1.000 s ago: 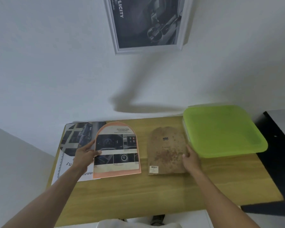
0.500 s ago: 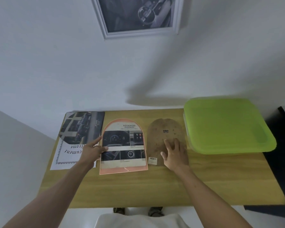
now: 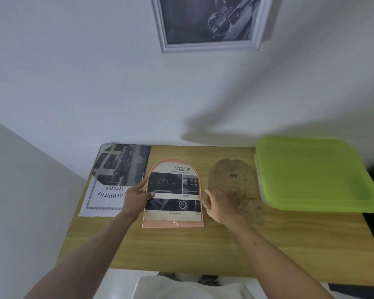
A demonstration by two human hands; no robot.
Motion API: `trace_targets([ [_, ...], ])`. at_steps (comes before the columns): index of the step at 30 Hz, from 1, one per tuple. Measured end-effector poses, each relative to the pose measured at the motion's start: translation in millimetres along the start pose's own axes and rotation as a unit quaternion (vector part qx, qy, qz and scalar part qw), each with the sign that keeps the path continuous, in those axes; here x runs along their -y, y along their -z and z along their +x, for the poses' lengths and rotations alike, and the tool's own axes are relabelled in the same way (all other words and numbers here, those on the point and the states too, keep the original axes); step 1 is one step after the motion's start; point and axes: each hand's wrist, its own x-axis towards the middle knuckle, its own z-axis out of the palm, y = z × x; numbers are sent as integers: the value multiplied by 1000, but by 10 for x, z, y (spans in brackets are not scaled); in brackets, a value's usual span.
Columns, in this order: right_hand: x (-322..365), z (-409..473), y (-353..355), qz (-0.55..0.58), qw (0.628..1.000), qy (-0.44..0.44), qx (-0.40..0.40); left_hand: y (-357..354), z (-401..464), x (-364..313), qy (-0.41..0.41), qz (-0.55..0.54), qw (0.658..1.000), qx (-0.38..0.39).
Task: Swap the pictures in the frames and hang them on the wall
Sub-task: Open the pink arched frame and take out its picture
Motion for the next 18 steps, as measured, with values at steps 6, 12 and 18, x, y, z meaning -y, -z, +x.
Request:
trace_targets([
  [6,379,131,-265,-59,996,-62,-1,-55,56,88,-141,266,953,-37],
  [12,692,138,-465,-23,984,-174,-22,-76,85,231,-144,375,916,11],
  [18,874,247,-536,222,918,-316,-94,-60,147,355,-150,396,905,27],
])
